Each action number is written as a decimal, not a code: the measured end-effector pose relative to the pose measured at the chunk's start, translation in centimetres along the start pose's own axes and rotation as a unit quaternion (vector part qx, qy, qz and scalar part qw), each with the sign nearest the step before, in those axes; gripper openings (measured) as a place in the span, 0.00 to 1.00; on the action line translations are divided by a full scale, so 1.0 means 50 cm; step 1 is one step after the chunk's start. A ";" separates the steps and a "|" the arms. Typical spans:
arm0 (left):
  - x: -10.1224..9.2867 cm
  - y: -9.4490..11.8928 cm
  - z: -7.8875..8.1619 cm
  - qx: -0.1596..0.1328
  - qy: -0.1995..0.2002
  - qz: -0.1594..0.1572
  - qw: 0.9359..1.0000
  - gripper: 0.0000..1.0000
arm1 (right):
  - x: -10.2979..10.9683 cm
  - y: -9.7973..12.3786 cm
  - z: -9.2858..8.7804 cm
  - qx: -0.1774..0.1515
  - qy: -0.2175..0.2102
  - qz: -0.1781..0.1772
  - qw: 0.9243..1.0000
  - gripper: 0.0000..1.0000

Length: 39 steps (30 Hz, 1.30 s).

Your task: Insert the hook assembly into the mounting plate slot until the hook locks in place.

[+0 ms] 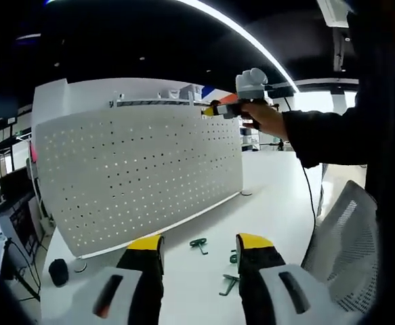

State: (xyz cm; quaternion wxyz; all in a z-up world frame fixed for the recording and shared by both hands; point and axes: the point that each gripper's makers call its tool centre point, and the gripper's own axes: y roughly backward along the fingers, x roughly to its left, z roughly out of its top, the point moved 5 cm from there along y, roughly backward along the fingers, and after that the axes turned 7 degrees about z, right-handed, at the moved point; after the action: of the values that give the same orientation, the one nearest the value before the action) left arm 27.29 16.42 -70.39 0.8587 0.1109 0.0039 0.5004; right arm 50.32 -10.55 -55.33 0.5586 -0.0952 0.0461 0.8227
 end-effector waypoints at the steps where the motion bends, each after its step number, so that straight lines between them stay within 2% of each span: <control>1: 0.000 0.000 -0.001 0.001 0.001 0.000 1.000 0.44 | -0.001 -0.004 0.000 0.000 0.000 0.000 1.000 0.01; 12: 0.005 -0.002 -0.004 0.005 0.008 0.004 1.000 0.43 | -0.019 -0.044 -0.021 0.007 -0.012 -0.009 1.000 0.01; 28: 0.003 -0.002 -0.002 0.007 0.015 0.005 1.000 0.42 | -0.018 -0.049 -0.026 0.007 -0.016 -0.017 1.000 0.01; 39: 0.005 0.000 -0.005 0.006 0.015 0.004 1.000 0.41 | -0.015 -0.055 -0.037 0.003 -0.023 -0.043 0.999 0.01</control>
State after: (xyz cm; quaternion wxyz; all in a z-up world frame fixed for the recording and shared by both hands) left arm 27.39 16.66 -70.59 0.8556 0.1083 0.0196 0.5057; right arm 53.35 -10.55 -56.90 0.5949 -0.0763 0.0319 0.7995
